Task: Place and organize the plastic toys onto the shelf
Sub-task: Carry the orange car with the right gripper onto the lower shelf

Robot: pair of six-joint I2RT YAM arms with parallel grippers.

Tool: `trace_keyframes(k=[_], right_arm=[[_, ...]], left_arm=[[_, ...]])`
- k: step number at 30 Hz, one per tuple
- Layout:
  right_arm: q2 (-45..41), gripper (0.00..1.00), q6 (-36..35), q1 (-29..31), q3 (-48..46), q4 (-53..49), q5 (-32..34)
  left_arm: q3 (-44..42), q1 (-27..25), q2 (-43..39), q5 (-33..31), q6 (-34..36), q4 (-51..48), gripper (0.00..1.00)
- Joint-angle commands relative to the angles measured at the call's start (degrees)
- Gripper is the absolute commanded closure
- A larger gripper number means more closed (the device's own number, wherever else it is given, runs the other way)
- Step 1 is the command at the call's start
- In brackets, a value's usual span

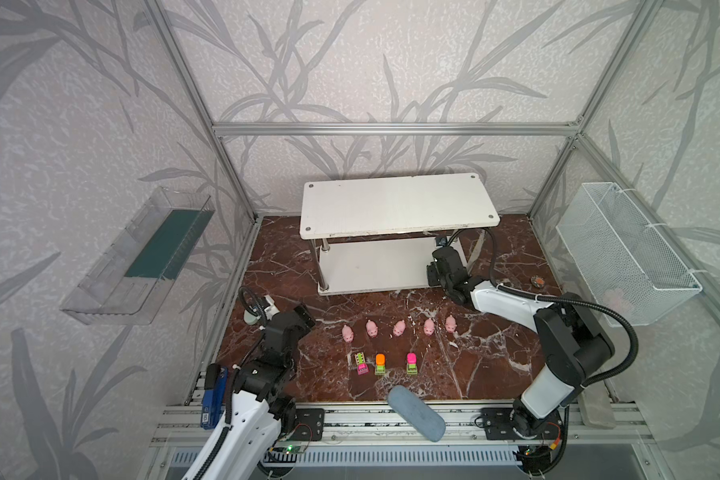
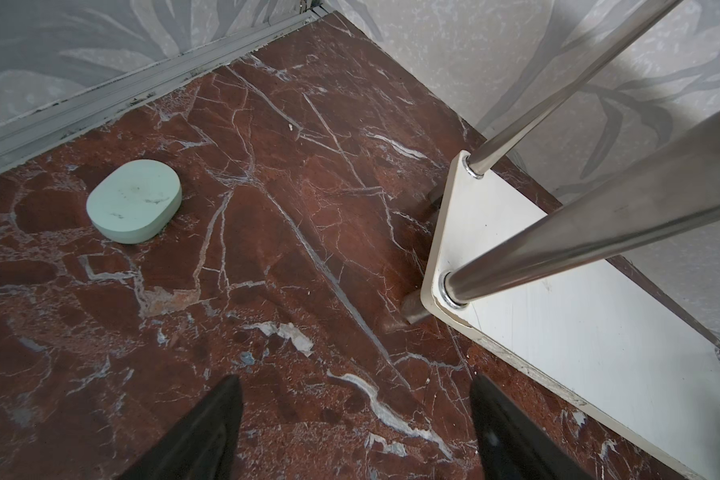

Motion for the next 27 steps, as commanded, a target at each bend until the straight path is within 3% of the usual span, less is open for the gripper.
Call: trace_keyframes(k=[1,27], right_arm=[[1.8,0.80,-0.1,-0.8,1.9,0.9,0.5],[4.5,0.65,0.8,-2.3,4.4,-0.9,1.0]], left_arm=[[-0.8,-0.2,-0.4,-1.1,-1.0,0.2,0.16],[-0.9,-0.2,0.1,-1.1,-1.0,0.6,0.16]])
